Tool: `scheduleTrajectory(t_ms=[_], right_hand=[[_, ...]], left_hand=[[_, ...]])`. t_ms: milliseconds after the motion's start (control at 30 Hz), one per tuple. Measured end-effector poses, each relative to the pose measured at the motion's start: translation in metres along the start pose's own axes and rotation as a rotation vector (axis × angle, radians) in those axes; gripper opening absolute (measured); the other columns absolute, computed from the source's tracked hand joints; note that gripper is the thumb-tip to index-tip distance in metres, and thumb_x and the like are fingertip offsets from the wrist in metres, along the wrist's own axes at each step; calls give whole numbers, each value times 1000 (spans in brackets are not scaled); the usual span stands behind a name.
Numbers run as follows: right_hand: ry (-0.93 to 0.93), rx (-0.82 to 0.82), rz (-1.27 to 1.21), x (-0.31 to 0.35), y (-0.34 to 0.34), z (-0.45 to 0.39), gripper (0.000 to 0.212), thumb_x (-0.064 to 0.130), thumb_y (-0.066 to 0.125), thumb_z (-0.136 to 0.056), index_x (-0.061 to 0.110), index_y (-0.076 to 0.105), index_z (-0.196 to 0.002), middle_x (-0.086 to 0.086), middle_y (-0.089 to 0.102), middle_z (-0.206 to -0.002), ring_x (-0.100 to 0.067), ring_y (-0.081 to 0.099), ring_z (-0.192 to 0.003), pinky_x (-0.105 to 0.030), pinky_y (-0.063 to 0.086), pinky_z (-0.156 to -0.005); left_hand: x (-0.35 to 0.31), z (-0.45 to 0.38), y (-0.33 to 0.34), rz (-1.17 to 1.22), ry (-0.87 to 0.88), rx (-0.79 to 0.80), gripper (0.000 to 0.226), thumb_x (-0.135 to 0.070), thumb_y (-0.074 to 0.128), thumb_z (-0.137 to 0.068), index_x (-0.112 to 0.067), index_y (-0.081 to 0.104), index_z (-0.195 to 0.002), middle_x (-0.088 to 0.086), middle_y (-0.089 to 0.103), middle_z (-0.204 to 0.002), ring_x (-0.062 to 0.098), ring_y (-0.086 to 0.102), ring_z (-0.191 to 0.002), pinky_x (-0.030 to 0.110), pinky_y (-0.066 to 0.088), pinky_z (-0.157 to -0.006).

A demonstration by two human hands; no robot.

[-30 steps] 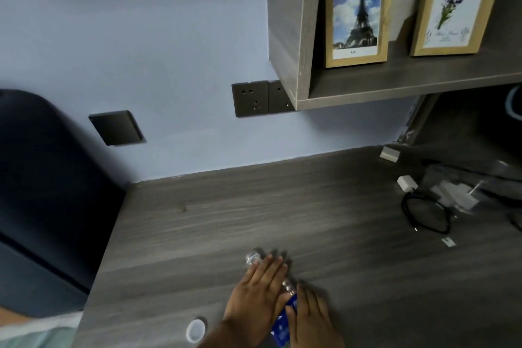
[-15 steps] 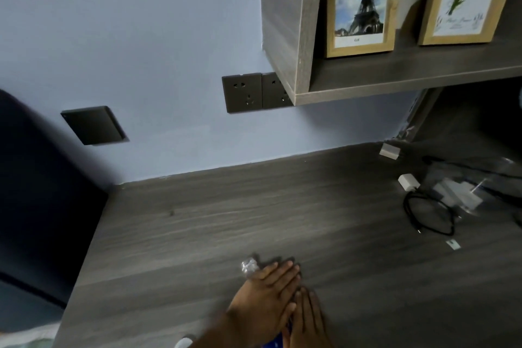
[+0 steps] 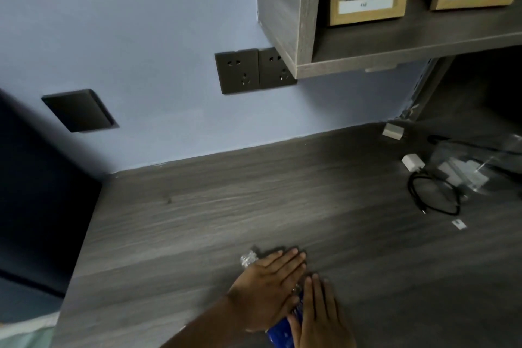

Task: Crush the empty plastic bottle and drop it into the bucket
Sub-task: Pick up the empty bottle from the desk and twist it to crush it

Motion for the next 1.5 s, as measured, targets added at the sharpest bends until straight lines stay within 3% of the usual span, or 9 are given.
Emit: scheduleTrajectory(t_ms=[100, 367, 500, 600, 667, 933, 1133, 1367, 1500], right_hand=[[41, 40, -28, 2, 0, -1, 89, 46, 0, -95, -1, 75, -91, -17, 76, -96, -20, -14, -145, -41, 56, -75], [58, 69, -66, 7, 5, 1, 82, 43, 6, -98, -7, 71, -98, -21, 73, -103, -19, -11, -146, -46, 47, -84], [67, 135, -92, 6, -11, -1, 82, 43, 10, -97, -1, 77, -80, -17, 77, -93, -39, 50, -118, -39, 61, -62], [51, 311, -95, 5, -25, 1, 43, 44, 65, -68, 3, 77, -74, -15, 77, -82, -35, 73, -77, -37, 61, -54], [73, 403, -115, 2, -27, -2, 58, 44, 88, -45, 5, 75, -85, -13, 74, -87, -28, 72, -72, -35, 59, -54], [199, 533, -314, 3, -32, -2, 59, 55, 44, -88, 28, 30, -137, 1, 32, -143, -10, 54, -117, -24, 48, -92], [249, 666, -639, -8, -34, -8, 31, 38, 69, -77, 24, 41, -83, -5, 63, -105, -22, 62, -104, -26, 42, -72], [92, 944, -1119, 0, -62, -37, 33, -7, 73, -66, 20, 59, -54, 10, 65, -50, 7, 56, -60, -7, 45, -58], [22, 944, -1140, 12, -66, -36, 40, -9, 72, -67, 20, 58, -44, 12, 63, -45, 12, 55, -55, -5, 43, -59]], left_hand=[[-3, 2, 7, -18, -2, -24, 56, -52, 35, -85, -19, 55, -126, -4, 58, -133, 10, 50, -126, 34, 43, -103], [-6, 3, 7, 39, -64, -5, 53, -48, 32, -87, -20, 58, -123, -5, 59, -133, 8, 52, -125, 32, 46, -103], [-7, 4, 1, 31, -90, 34, 54, -50, 31, -88, -22, 53, -128, -7, 56, -136, 7, 49, -127, 30, 47, -103], [-7, 7, -8, 70, -115, 60, 53, -54, 32, -87, -27, 55, -125, -12, 58, -133, 5, 51, -124, 27, 48, -101], [-5, 10, -18, 112, -184, 97, 51, -55, 29, -88, -30, 57, -122, -15, 60, -129, 4, 52, -123, 24, 46, -103], [-5, 8, -24, 255, -294, 170, 50, -44, 18, -96, -13, 52, -115, 11, 54, -124, 27, 42, -117, 41, 29, -104], [-18, 16, -50, 9, -336, 107, 47, -52, 30, -79, -28, 66, -60, -14, 68, -60, 2, 61, -60, 11, 48, -60], [-22, 28, -76, -110, -311, -119, 43, -48, 34, -79, -24, 63, -58, -11, 65, -57, 5, 59, -57, 22, 29, -66], [-20, 39, -84, -52, -335, -139, 41, -49, 36, -79, -25, 62, -58, -11, 64, -58, 4, 59, -57, 15, 46, -59]])
Point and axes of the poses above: each hand's wrist, its own z-axis away from the middle knuckle, its own y-axis out of the palm, x = y × z, the point moved 4 cm from there along -z, towards the middle knuckle
